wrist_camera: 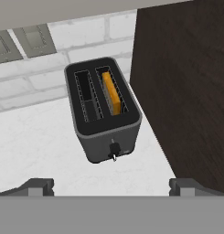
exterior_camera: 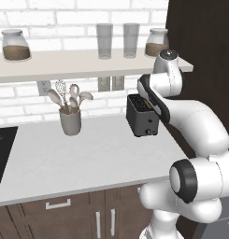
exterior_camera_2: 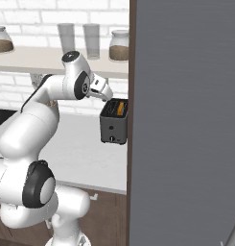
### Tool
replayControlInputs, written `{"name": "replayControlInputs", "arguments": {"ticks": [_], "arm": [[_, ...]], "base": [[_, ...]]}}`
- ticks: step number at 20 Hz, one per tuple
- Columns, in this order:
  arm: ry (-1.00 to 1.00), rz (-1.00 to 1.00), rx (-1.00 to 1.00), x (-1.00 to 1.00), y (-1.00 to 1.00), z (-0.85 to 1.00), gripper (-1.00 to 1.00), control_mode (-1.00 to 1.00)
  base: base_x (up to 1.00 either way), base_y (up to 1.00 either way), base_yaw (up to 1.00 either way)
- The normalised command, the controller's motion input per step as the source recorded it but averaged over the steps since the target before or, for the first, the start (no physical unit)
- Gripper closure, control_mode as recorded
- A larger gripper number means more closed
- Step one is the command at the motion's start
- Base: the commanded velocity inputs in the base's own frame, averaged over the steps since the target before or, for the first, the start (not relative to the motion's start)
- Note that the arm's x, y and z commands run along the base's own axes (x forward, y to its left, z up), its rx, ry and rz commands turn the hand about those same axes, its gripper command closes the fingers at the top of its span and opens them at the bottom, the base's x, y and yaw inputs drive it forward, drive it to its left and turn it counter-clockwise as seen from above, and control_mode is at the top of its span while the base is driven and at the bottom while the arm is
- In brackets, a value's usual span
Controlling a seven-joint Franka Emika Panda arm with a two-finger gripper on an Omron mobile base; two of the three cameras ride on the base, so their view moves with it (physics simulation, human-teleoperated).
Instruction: Start the toaster. Once the lever pops up, take the bread to the plate on the dining counter.
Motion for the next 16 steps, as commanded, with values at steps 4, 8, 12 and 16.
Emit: {"name": "replayControlInputs", "arguments": {"ticks": [4,8,12,16], "arm": [[0.0,0.0,0.0,0.0,0.0,0.0,-1.0,-1.0],[0.0,0.0,0.0,0.0,0.0,0.0,-1.0,-1.0],[0.0,0.0,0.0,0.0,0.0,0.0,-1.0,-1.0],[0.0,0.0,0.0,0.0,0.0,0.0,-1.0,-1.0]], "base": [[0.0,0.0,0.0],[0.0,0.0,0.0],[0.0,0.0,0.0],[0.0,0.0,0.0]]}}
